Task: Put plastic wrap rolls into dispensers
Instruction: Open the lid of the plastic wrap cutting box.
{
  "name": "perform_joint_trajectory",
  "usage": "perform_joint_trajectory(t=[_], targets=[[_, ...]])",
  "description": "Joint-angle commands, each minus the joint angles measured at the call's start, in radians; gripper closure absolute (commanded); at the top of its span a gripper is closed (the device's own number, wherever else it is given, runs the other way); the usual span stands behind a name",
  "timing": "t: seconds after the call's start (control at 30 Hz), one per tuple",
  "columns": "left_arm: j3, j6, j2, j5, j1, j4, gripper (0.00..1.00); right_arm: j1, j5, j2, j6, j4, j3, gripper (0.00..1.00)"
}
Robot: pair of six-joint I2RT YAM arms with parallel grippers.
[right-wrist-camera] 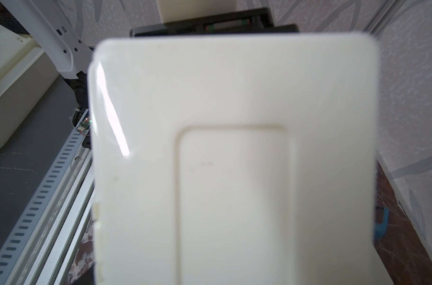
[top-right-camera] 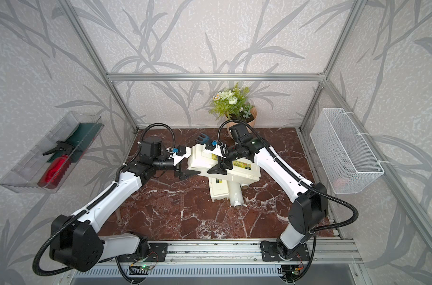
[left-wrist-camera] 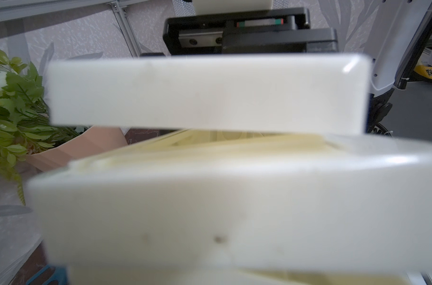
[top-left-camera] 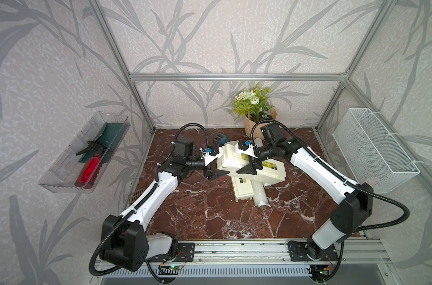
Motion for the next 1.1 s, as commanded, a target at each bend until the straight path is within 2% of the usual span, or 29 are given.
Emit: perform_joint_trajectory(t=[0.0, 0.27, 0.4, 0.5, 0.67, 0.77, 0.8, 0.9, 1.07], targets=[[-0.005, 0.047, -0.034, -0.100, -0.002, 0.042, 0.67, -0.011, -0.109, -0.059, 0.104, 0.093, -0.021, 0.24], [-0.033, 0.032, -0.062, -0.116, 0.014, 0.035, 0.67, -0.084, -0.184, -0.115, 0.228, 0.258, -0.091, 0.35], [-0.039, 0.026, -0.064, -0.122, 0.018, 0.036, 0.67, -0.086, -0.169, -0.128, 0.228, 0.286, -0.110, 0.36], [-0.043, 0.002, -0.068, -0.136, 0.028, 0.048, 0.67, -0.088, -0.118, -0.135, 0.202, 0.264, -0.103, 0.36], [-0.081, -0.072, -0.104, -0.168, 0.077, 0.116, 0.67, -0.101, 0.039, -0.179, 0.171, 0.297, -0.112, 0.32], [-0.115, -0.125, -0.137, -0.177, 0.109, 0.172, 0.67, -0.109, 0.087, -0.177, 0.202, 0.321, -0.098, 0.32], [-0.125, -0.136, -0.151, -0.197, 0.115, 0.186, 0.67, -0.108, 0.104, -0.172, 0.220, 0.328, -0.092, 0.32], [-0.178, -0.171, -0.209, -0.366, 0.119, 0.253, 0.67, -0.108, 0.142, -0.147, 0.289, 0.336, -0.063, 0.32], [-0.263, -0.229, -0.283, -0.717, 0.117, 0.312, 0.66, -0.089, 0.223, -0.071, 0.398, 0.298, 0.010, 0.36]])
